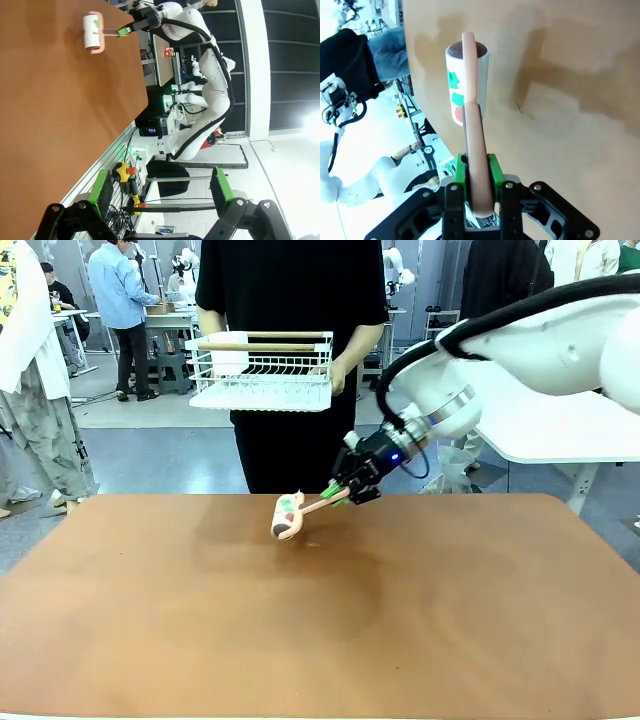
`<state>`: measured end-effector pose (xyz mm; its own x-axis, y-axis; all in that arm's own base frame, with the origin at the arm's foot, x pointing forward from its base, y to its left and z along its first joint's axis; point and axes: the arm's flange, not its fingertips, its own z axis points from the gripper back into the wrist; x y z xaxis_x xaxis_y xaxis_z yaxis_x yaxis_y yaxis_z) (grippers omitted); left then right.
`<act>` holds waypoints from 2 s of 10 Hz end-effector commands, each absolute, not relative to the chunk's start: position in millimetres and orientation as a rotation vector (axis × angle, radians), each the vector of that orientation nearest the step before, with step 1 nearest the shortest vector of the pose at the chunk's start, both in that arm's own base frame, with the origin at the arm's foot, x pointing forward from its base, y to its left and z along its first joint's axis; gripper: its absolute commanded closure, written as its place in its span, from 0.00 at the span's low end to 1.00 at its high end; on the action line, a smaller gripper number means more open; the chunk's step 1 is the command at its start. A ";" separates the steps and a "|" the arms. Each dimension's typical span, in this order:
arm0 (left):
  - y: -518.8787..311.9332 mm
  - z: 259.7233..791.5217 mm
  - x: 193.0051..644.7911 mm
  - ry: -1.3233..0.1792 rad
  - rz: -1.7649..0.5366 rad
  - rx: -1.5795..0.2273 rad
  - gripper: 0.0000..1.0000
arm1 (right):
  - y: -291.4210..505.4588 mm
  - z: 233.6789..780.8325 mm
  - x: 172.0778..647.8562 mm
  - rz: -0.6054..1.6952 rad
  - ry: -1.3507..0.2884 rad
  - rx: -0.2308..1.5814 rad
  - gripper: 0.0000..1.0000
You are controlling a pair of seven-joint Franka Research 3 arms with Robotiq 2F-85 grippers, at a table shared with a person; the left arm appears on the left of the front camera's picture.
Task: Clean the table.
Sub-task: Clean the table with the Lint Roller when the human lifts the Dish drying rack.
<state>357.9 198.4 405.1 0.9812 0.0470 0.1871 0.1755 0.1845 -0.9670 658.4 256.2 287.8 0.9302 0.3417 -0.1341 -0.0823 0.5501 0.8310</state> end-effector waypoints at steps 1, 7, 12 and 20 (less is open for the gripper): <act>200.5 405.7 355.9 -0.193 -0.093 -1.387 0.00 | 215.9 310.6 638.6 0.252 0.261 1.005 0.78; 200.5 405.7 355.9 -0.193 -0.093 -1.387 0.00 | 119.0 435.5 586.5 0.087 0.206 0.568 0.78; 200.5 405.7 355.9 -0.193 -0.093 -1.387 0.00 | 73.0 503.8 515.5 -0.082 0.015 0.347 0.78; 200.5 405.7 355.9 -0.193 -0.093 -1.387 0.00 | 57.7 515.4 514.9 -0.058 0.018 0.321 0.78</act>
